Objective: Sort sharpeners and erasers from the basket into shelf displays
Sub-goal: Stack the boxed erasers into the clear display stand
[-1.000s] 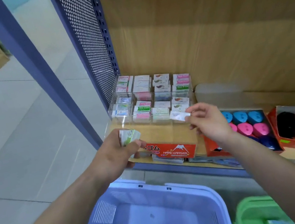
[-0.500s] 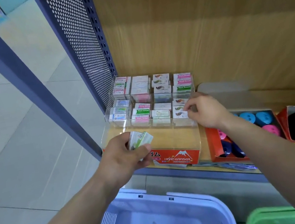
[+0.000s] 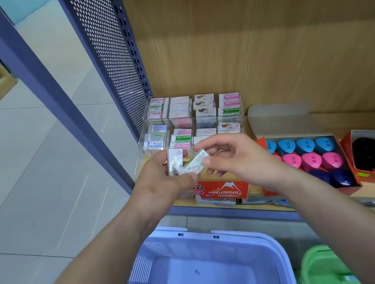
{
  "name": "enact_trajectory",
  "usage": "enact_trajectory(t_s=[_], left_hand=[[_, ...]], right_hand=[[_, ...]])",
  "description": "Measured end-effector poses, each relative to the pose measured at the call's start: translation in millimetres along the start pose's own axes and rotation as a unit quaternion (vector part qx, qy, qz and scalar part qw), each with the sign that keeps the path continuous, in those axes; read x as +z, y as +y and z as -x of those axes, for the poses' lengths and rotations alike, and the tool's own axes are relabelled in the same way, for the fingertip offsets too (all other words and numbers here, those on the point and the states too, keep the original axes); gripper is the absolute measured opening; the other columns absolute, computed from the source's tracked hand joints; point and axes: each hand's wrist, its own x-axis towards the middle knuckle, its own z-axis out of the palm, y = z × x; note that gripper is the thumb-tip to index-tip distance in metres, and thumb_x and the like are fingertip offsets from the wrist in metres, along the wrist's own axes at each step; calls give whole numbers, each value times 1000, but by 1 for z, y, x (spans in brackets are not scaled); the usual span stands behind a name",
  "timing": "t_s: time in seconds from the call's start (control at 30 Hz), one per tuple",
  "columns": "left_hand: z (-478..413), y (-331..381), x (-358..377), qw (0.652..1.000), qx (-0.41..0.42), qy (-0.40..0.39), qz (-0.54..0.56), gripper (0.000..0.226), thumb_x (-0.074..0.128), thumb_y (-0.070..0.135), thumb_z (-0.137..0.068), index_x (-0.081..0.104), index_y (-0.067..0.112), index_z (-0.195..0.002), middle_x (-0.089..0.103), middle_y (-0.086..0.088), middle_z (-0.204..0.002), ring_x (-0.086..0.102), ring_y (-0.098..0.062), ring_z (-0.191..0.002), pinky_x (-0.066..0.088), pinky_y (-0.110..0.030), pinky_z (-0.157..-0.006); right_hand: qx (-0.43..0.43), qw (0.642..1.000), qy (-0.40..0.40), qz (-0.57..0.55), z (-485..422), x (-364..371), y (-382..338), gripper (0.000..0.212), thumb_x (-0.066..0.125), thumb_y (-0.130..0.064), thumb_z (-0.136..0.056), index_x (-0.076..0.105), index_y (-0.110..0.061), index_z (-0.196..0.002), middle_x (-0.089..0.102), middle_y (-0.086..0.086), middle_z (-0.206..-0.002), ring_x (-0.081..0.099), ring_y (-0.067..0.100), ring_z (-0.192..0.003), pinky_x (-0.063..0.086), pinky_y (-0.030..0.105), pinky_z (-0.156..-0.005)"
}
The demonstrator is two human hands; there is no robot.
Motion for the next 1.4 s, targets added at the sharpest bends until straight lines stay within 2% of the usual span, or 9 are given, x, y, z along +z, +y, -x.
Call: enact_trajectory(t_s=[0.13, 0.4, 0.57, 0.77, 0.93, 1.03, 1.2, 1.33, 1.4], left_hand=[[7, 4, -1, 1000, 19, 9, 11, 40, 76, -7, -81, 66, 21, -108, 77, -10, -102, 73, -33, -98, 58, -45, -89], [16, 7, 0, 999, -5, 13, 43, 25, 68, 0, -91, 64, 13, -111, 72, -16, -107, 74, -23, -83, 61, -25, -70], [12, 1, -13, 998, 11, 62, 3, 24, 59, -1, -97, 67, 10, -117, 68, -12, -105, 74, -19, -82, 60, -25, -73], [7, -9, -33, 992, 25, 94, -86, 21, 60, 1, -97, 71, 18, -98, 70, -16, -99, 73, -22, -85, 59, -23, -70], [4, -17, -45, 987, 25, 108, -114, 16, 64, 1, -93, 71, 11, -103, 71, -17, -94, 71, -27, -83, 57, -18, -64], [0, -21, -49, 984, 12, 120, -129, 17, 68, 3, -91, 72, 15, -102, 72, -9, -90, 68, -20, -77, 58, -19, -66], [-7, -28, -52, 982, -6, 120, -146, 18, 71, 8, -89, 72, 20, -103, 73, 0, -89, 67, -11, -71, 59, -22, -65], [-11, -31, -51, 982, -17, 125, -137, 22, 75, 9, -87, 69, 20, -105, 75, -1, -92, 71, -20, -75, 57, -22, -59], [-12, -32, -50, 984, -24, 125, -123, 23, 77, 9, -86, 66, 18, -104, 75, -3, -89, 71, -19, -69, 56, -21, -56]], right_hand=[[4, 999, 15, -40, 7, -3, -5, 24, 67, -3, -93, 68, -16, -113, 63, 3, -78, 68, 21, -73, 57, 31, -72], [46, 996, 34, -71, 19, -6, -2, 19, 69, -1, -90, 64, -6, -108, 68, 11, -81, 70, 22, -75, 60, 31, -72], [93, 990, 83, -65, 13, -15, 16, 21, 75, -6, -88, 64, -6, -106, 74, 18, -90, 69, 21, -78, 59, 31, -72], [111, 983, 142, -43, -29, -22, 41, 19, 76, -10, -88, 68, -13, -104, 76, 12, -86, 69, 18, -75, 58, 27, -69], [81, 976, 194, 60, -74, -27, 55, 15, 76, -8, -88, 70, -20, -95, 73, 2, -86, 67, 17, -71, 59, 32, -74], [50, 966, 199, 159, -99, -35, 60, 14, 76, -14, -88, 70, -24, -94, 67, -3, -84, 63, 15, -73, 54, 30, -73], [39, 940, 148, 304, -123, -41, 66, 11, 73, -22, -89, 67, -30, -92, 66, -9, -85, 62, 8, -79, 41, 20, -59], [39, 931, 69, 355, -129, -40, 76, 11, 73, -21, -89, 69, -31, -88, 67, -11, -88, 63, 8, -86, 42, 21, -64], [27, 929, 52, 365, -128, -41, 76, 7, 70, -20, -92, 72, -27, -89, 67, -13, -87, 63, 9, -86, 43, 20, -66]])
